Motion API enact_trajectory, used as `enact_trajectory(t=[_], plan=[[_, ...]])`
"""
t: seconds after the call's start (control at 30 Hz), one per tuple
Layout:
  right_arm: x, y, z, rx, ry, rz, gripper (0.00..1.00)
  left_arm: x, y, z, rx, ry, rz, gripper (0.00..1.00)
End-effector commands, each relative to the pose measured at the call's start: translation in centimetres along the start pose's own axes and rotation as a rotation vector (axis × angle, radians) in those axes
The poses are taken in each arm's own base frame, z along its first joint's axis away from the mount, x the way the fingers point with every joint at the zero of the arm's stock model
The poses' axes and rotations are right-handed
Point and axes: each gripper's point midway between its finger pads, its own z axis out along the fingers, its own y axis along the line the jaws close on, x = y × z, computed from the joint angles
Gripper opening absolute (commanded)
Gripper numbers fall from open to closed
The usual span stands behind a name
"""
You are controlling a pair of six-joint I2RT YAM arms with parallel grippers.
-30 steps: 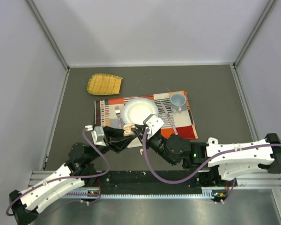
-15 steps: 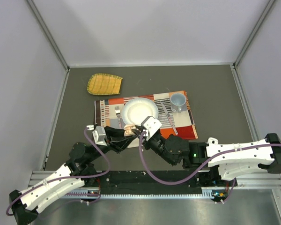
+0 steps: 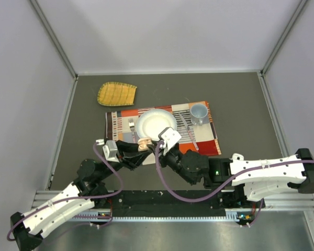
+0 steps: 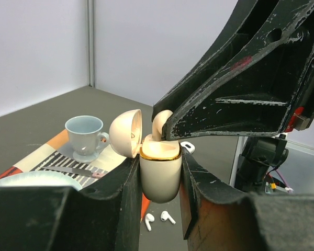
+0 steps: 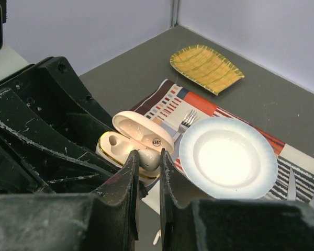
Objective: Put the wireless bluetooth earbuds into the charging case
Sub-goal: Insert the right earbud into the right side groove of the charging case, then adjust the right earbud in the right side groove of the charging case.
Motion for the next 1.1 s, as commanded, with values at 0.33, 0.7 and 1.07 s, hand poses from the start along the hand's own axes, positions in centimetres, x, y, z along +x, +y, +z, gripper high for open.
enact_trajectory(t=[0.33,0.7,1.07], plan=[[-2.9,-0.3,-1.1,0.006,-0.018,0.12,0.7,-4.1,-0.8,0.6,0.034,-0.152,0.036,0.0],[-9.1,-5.5,-5.5,0.017,-0.247,0.389,0.88,-4.0,-0.6,0.4,0.021,-0.152,0.035,0.0],[-7.0,-5.3,-4.9,-0.006,-0.138,0.375,0.66,-4.0,-0.7,0.7,0.027,-0.144,0.039,0.0]])
